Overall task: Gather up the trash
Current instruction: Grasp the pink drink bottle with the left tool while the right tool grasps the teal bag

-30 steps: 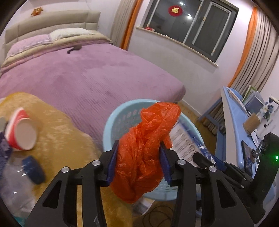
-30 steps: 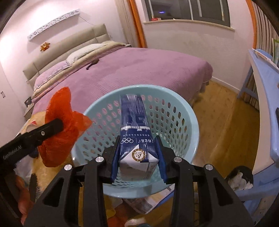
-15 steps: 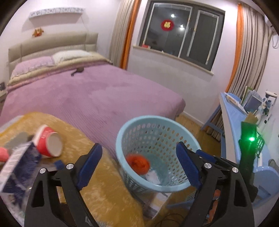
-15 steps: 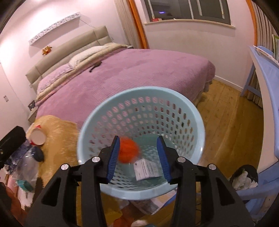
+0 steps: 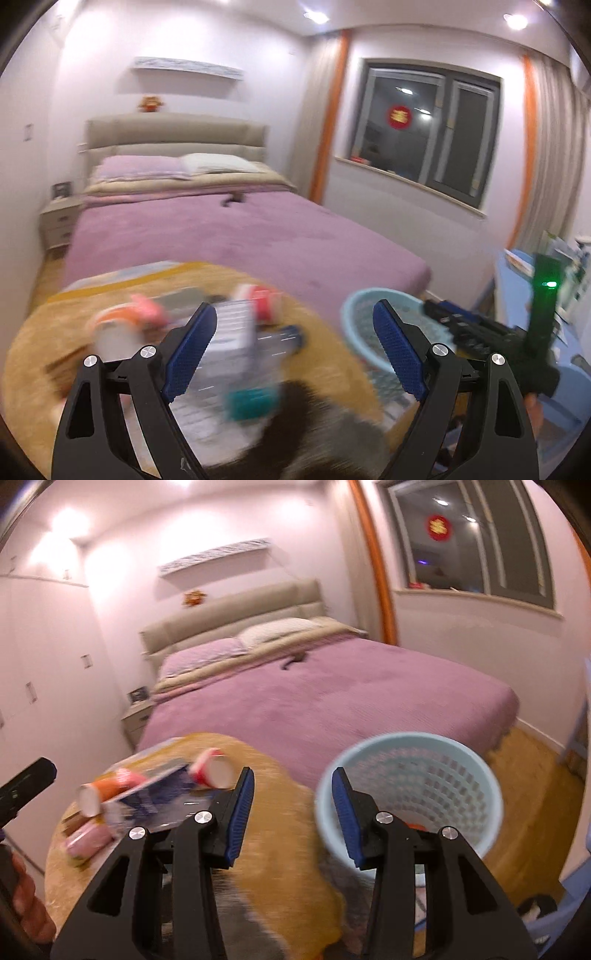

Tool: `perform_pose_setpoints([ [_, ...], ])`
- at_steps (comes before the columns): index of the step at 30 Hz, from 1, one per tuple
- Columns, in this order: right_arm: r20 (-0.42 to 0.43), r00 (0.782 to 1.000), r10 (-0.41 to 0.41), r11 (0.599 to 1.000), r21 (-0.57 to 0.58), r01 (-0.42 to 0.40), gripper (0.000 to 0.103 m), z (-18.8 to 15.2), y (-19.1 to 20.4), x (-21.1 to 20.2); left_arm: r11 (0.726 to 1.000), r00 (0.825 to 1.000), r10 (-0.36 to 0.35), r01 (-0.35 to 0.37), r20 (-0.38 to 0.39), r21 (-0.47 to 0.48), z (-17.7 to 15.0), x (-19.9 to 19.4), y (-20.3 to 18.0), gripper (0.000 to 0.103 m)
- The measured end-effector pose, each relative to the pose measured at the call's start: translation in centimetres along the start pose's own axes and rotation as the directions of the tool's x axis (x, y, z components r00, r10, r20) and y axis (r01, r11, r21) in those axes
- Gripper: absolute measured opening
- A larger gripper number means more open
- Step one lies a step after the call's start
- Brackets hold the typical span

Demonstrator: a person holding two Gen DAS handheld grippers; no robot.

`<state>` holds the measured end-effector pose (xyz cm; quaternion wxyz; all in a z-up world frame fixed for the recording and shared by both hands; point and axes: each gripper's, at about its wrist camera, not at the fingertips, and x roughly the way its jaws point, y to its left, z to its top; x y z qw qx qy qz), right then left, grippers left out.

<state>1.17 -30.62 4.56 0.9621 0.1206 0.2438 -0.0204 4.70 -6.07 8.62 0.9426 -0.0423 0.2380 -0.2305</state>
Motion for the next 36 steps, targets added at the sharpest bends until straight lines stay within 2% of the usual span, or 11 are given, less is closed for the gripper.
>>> perform_pose_setpoints([
  [3,-0.005,0.998,0.068,0.996,-0.061,-0.069,0.042,-0.3,3.0,0.1,0.994,0.995,0.103,-0.103,-0.005,-0.038,-0.4,-2.2,4.1,0.084],
  [7,-0.059,0.992,0.109,0.987,-0.113,-0.115,0.049,-1.9,6.5,1.4,0.968,0.971,0.232,-0.236,-0.06,-0.084,-2.0,-4.1,9.8,0.084],
  [14,-0.194,0.968,0.157,0.967,-0.168,-0.19,0.049,-5.2,11.0,5.3,0.918,0.928,0.318,-0.352,-0.195,-0.18,-5.1,-4.0,18.3,0.086],
  [19,-0.272,0.948,0.168,0.956,-0.191,-0.224,0.049,-6.3,12.2,7.6,0.929,0.928,0.253,-0.312,-0.274,-0.198,-6.8,-2.1,20.6,0.085],
  [22,-0.302,0.938,0.168,0.948,-0.212,-0.238,0.049,-6.7,13.0,8.4,0.93,0.917,0.246,-0.314,-0.313,-0.189,-7.6,-0.9,20.8,0.084],
  [23,-0.311,0.935,0.169,0.945,-0.217,-0.243,0.049,-6.9,13.2,8.7,0.933,0.916,0.241,-0.309,-0.32,-0.184,-8.1,-0.5,20.7,0.082],
  [24,-0.319,0.932,0.172,0.942,-0.222,-0.25,0.049,-7.1,13.2,8.9,0.936,0.917,0.23,-0.3,-0.326,-0.184,-8.0,0.0,20.7,0.074],
  [25,-0.326,0.93,0.173,0.94,-0.226,-0.254,0.049,-7.3,13.3,9.1,0.943,0.921,0.204,-0.276,-0.332,-0.187,-8.1,0.1,20.5,0.066],
  [29,-0.349,0.92,0.181,0.93,-0.243,-0.275,0.049,-7.7,13.4,9.0,0.962,0.927,0.153,-0.219,-0.342,-0.161,-8.7,-0.6,18.8,0.062],
  [34,-0.384,0.899,0.21,0.919,-0.235,-0.316,0.043,-8.4,13.2,8.2,0.984,0.927,-0.028,-0.04,-0.375,-0.173,-9.4,-1.7,15.8,0.061],
  [36,-0.406,0.881,0.242,0.91,-0.219,-0.351,0.043,-8.7,13.2,7.7,0.989,0.921,-0.025,-0.033,-0.389,-0.141,-9.4,-1.5,14.8,0.063],
])
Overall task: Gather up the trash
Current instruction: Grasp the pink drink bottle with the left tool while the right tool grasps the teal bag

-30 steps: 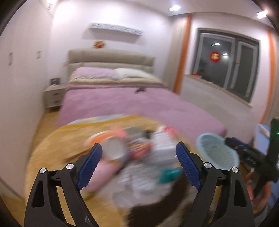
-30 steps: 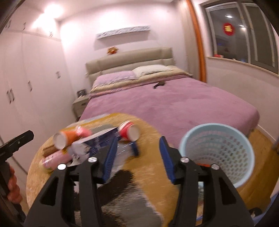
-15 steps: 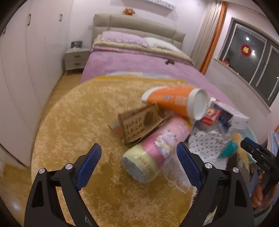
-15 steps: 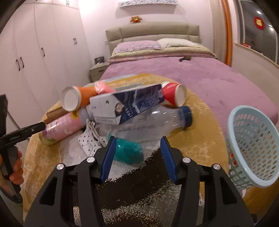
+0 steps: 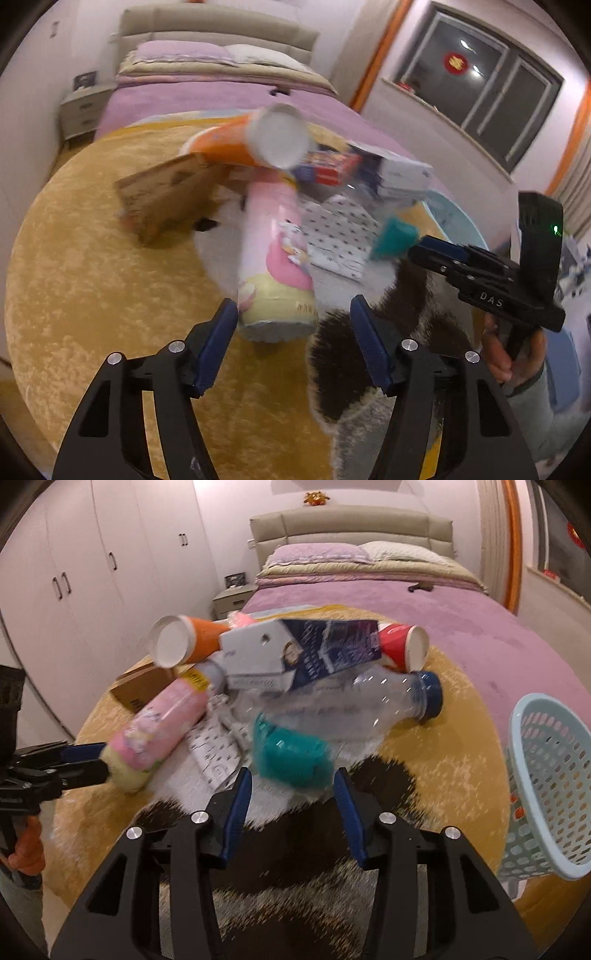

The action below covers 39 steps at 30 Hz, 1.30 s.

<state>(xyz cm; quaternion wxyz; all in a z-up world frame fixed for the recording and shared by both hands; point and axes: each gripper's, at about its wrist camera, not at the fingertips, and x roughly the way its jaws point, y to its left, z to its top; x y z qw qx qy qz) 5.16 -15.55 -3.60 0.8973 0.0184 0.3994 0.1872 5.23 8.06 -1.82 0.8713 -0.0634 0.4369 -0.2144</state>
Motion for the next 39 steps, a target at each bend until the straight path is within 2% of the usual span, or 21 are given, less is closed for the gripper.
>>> perform_pose_setpoints([
  [3,0.005,0.999,0.04,0.999,-0.018,-0.04,0.043,-0.4,0.4,-0.9,0.996,0.996,0.088,-0.088,0.006,0.007,0.8,0.9,-0.2,0.067],
  [5,0.039,0.999,0.018,0.999,-0.039,-0.016,0.043,-0.4,0.7,-1.8,0.991,0.991,0.136,-0.136,0.003,-0.015,1.6,1.7,0.3,0.072],
  [7,0.066,0.998,-0.006,0.999,-0.049,0.009,0.043,0.0,0.5,-2.2,0.991,0.991,0.131,-0.132,-0.012,-0.034,2.6,2.7,0.5,0.073],
  [10,0.057,0.998,-0.004,0.998,-0.056,0.007,0.043,1.2,-0.3,-1.4,0.986,0.987,0.156,-0.158,-0.042,-0.045,3.6,4.2,0.6,0.073],
  [12,0.031,1.0,-0.002,0.997,-0.072,0.004,0.044,1.8,-0.6,-0.4,0.982,0.982,0.175,-0.179,-0.064,-0.057,4.0,5.1,0.7,0.069],
  [14,0.003,1.0,-0.002,0.996,-0.084,0.003,0.044,2.0,-0.7,0.7,0.978,0.978,0.191,-0.197,-0.081,-0.067,4.3,5.9,0.8,0.058],
  [15,-0.004,1.0,0.0,0.996,-0.088,-0.001,0.044,2.0,-0.7,1.2,0.978,0.978,0.19,-0.196,-0.091,-0.073,4.4,6.3,1.0,0.053],
  [20,-0.027,0.999,0.023,0.996,-0.085,-0.025,0.044,2.1,-0.6,2.1,0.978,0.979,0.194,-0.199,-0.063,-0.071,3.5,6.0,0.8,0.05],
  [23,-0.024,0.999,0.034,0.996,-0.086,-0.036,0.043,1.3,0.0,1.2,0.98,0.982,0.184,-0.187,-0.047,-0.074,2.3,4.9,0.3,0.049],
  [25,-0.027,0.998,0.051,0.995,-0.087,-0.053,0.039,0.4,0.7,0.4,0.979,0.981,0.19,-0.192,-0.033,-0.071,1.5,4.0,0.1,0.048],
  [30,-0.045,0.993,0.109,0.986,-0.122,-0.114,0.039,-1.6,3.0,-1.3,0.977,0.981,0.193,-0.193,-0.017,-0.085,-0.2,2.1,-0.2,0.048],
  [35,-0.011,0.998,0.065,0.993,-0.098,-0.066,0.039,-1.7,2.5,-2.3,0.975,0.98,0.199,-0.199,-0.008,-0.1,-2.3,0.7,-0.5,0.048],
  [38,-0.02,0.999,0.051,0.998,-0.041,-0.051,0.039,-1.0,1.5,-1.3,0.976,0.981,0.196,-0.196,-0.016,-0.099,-2.7,0.8,-0.5,0.048],
  [39,-0.02,0.999,0.048,0.999,-0.024,-0.049,0.042,-0.8,1.2,-0.7,0.975,0.98,0.199,-0.2,-0.019,-0.096,-2.8,0.9,-0.6,0.048],
])
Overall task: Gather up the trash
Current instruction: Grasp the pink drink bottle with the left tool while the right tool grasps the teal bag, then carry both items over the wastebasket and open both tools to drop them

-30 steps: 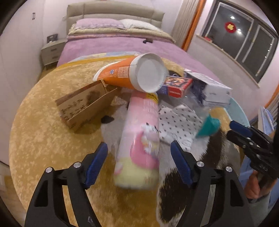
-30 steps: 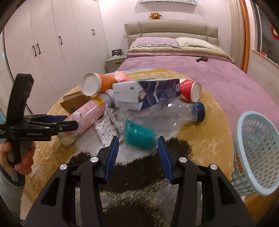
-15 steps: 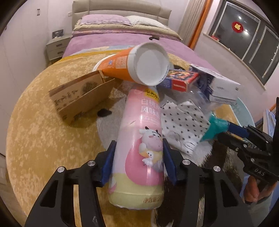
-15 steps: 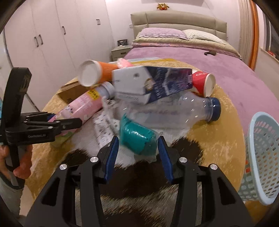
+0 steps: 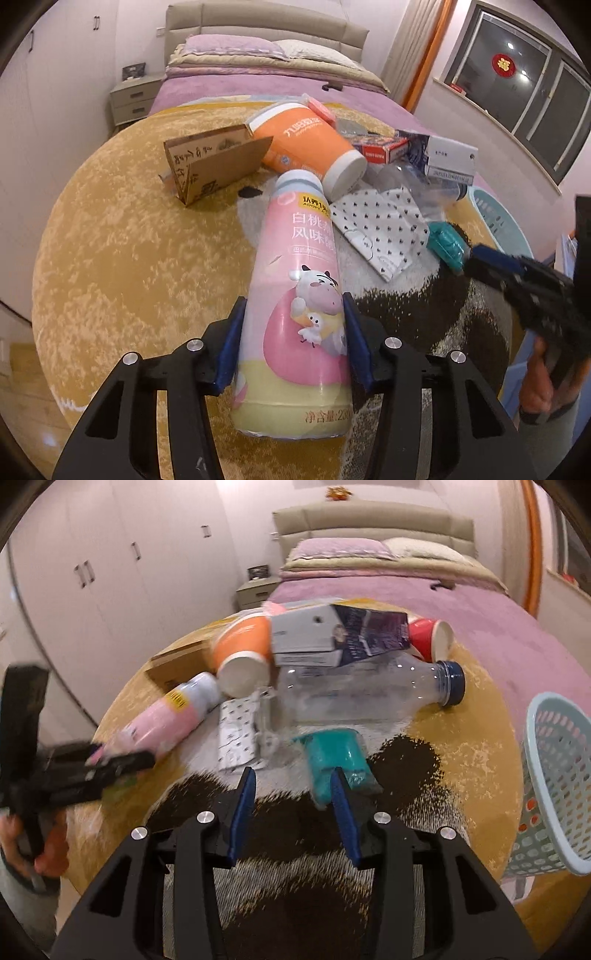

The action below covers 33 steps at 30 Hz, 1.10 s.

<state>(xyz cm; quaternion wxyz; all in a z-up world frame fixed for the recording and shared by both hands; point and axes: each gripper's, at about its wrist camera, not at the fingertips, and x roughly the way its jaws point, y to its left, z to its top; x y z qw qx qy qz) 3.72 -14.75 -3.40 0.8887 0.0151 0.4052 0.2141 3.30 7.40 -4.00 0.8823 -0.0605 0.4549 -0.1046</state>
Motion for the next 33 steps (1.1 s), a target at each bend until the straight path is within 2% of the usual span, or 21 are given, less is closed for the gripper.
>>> perform_pose_setpoints([
  [3,0.001,0.999,-0.037,0.999,0.015,0.037,0.049,0.2,-0.4,0.9,1.0,1.0,0.004,-0.004,-0.008,0.003,0.0,0.5,0.0,0.048],
  [8,0.016,0.992,-0.126,0.992,0.007,0.126,0.053,0.6,-0.7,1.8,1.0,1.0,0.023,-0.023,-0.006,0.014,0.2,1.1,-0.4,0.048],
  [13,0.004,0.988,-0.156,0.988,0.007,0.156,0.054,1.1,-1.1,2.7,1.0,1.0,0.012,-0.012,0.014,0.006,0.1,1.0,-0.6,0.048],
  [19,0.0,0.988,-0.152,0.987,0.043,0.152,0.054,1.6,-2.3,3.2,1.0,0.998,-0.015,0.016,0.065,-0.013,-0.2,-0.5,-0.6,0.047],
  [20,-0.001,0.989,-0.15,0.988,0.045,0.15,0.051,1.6,-2.4,3.3,1.0,0.997,-0.018,0.019,0.073,-0.014,-0.1,-0.8,-0.8,0.047],
  [21,-0.002,0.989,-0.151,0.988,0.044,0.15,0.043,1.7,-2.3,3.4,1.0,0.996,-0.023,0.024,0.08,-0.018,-0.1,-1.0,-0.8,0.047],
  [24,0.001,0.989,-0.146,0.989,0.033,0.146,0.039,1.8,-2.0,3.4,0.999,0.994,-0.045,0.047,0.104,-0.023,0.0,-1.9,-0.9,0.047],
  [28,0.014,0.993,-0.116,0.993,0.035,0.115,0.037,1.3,-1.6,2.3,0.997,0.988,-0.068,0.071,0.138,-0.018,0.3,-3.3,-1.1,0.047],
  [33,0.073,0.994,-0.077,0.996,0.054,0.073,0.036,1.7,-1.5,-0.8,0.995,0.974,-0.097,0.098,0.205,0.005,1.1,-5.9,-2.2,0.047],
])
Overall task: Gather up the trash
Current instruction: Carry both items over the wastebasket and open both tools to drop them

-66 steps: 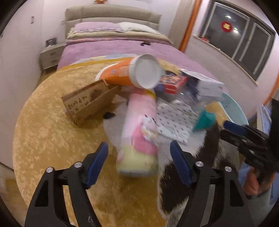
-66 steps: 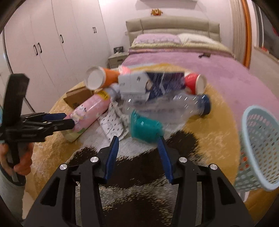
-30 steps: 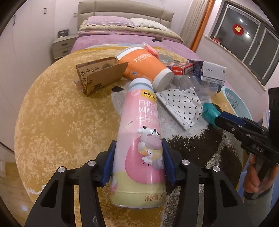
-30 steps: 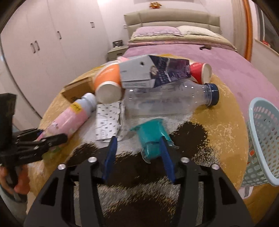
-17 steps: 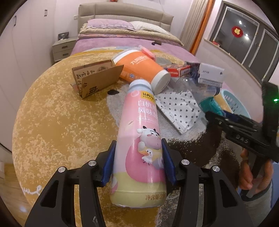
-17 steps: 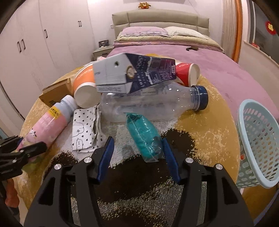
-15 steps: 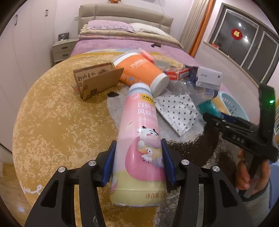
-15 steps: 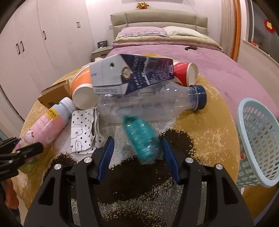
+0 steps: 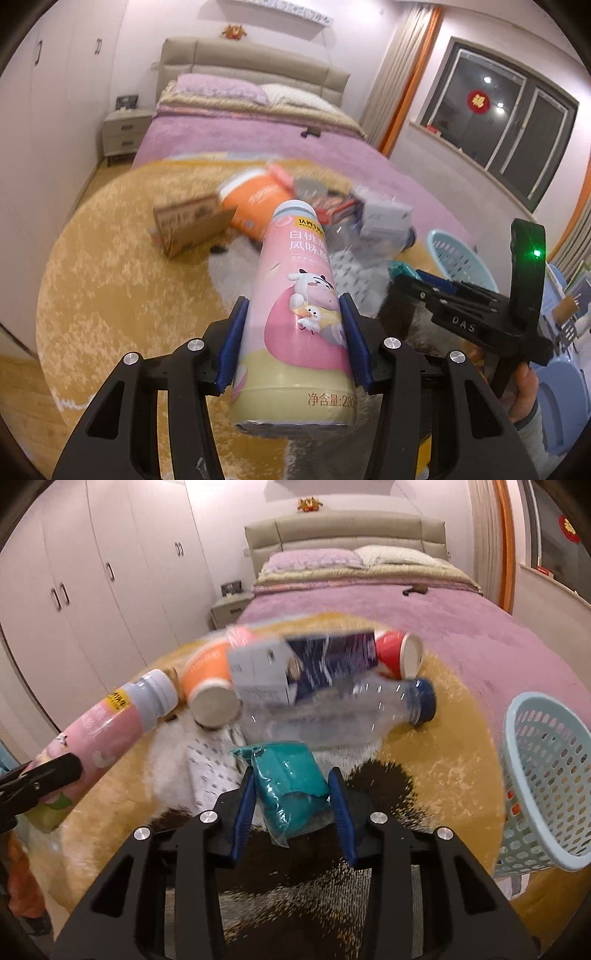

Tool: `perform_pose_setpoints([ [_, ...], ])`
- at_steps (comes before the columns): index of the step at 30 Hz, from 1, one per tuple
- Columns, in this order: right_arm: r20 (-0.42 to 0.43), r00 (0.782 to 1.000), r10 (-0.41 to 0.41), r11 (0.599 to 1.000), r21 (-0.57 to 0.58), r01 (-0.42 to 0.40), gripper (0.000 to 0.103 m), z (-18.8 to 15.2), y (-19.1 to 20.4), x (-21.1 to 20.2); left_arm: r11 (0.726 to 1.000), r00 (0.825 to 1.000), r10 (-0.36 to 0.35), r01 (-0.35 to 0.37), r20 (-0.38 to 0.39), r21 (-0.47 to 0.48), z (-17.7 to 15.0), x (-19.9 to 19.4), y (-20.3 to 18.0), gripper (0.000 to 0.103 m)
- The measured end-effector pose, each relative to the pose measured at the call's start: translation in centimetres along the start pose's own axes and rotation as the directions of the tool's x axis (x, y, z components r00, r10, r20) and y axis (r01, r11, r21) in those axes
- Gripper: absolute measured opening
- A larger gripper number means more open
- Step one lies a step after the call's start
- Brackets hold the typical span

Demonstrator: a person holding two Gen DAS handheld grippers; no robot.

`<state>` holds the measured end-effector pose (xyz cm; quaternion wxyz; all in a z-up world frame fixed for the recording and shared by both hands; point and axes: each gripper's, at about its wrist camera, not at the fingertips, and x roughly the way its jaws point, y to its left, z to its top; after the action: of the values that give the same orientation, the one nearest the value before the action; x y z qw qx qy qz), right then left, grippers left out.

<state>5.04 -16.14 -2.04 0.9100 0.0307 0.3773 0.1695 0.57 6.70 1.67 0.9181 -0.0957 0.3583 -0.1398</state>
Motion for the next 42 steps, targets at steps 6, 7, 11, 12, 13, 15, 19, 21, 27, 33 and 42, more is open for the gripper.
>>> perform_pose_setpoints([
  [6,0.134,0.991,0.016,1.0,-0.009,-0.015,0.036,2.1,0.1,-5.4,0.996,0.994,-0.049,0.041,0.101,0.08,2.9,-2.4,-3.5,0.047],
  [7,0.154,0.988,0.004,1.0,-0.006,-0.004,0.036,2.3,-0.2,-6.1,0.994,0.992,-0.059,0.048,0.109,0.096,3.4,-2.4,-4.3,0.047],
  [11,0.224,0.973,-0.054,0.998,0.037,0.046,0.036,3.5,-2.8,-8.8,0.981,0.986,-0.108,0.085,0.127,0.174,5.6,-1.6,-8.1,0.047],
  [12,0.236,0.968,-0.085,0.996,0.055,0.074,0.036,3.6,-3.8,-9.3,0.977,0.985,-0.119,0.094,0.127,0.193,6.1,-1.2,-9.1,0.047],
  [13,0.242,0.964,-0.111,0.993,0.07,0.097,0.036,3.8,-4.6,-9.7,0.972,0.984,-0.129,0.101,0.125,0.211,6.6,-0.6,-10.2,0.047],
  [15,0.247,0.955,-0.166,0.983,0.123,0.139,0.036,4.1,-7.0,-10.3,0.964,0.981,-0.153,0.123,0.116,0.237,7.5,0.8,-12.4,0.047],
  [19,0.23,0.939,-0.256,0.949,0.247,0.198,0.036,4.2,-12.2,-10.9,0.943,0.975,-0.217,0.195,0.053,0.27,8.9,4.8,-16.9,0.047],
  [21,0.214,0.929,-0.303,0.925,0.3,0.232,0.036,4.0,-14.7,-11.1,0.933,0.97,-0.242,0.226,0.024,0.281,9.5,7.0,-19.1,0.047],
  [27,0.127,0.901,-0.415,0.833,0.451,0.32,0.036,2.7,-22.7,-10.4,0.907,0.959,-0.276,0.283,-0.067,0.312,9.6,13.9,-25.4,0.047],
  [33,0.052,0.892,-0.45,0.781,0.508,0.364,0.036,1.1,-27.0,-8.8,0.889,0.95,-0.276,0.311,-0.148,0.337,8.0,19.5,-29.0,0.047],
  [42,-0.027,0.891,-0.452,0.72,0.579,0.383,0.059,-1.2,-30.8,-7.0,0.885,0.932,-0.313,0.356,-0.182,0.301,6.7,22.0,-29.1,0.075],
])
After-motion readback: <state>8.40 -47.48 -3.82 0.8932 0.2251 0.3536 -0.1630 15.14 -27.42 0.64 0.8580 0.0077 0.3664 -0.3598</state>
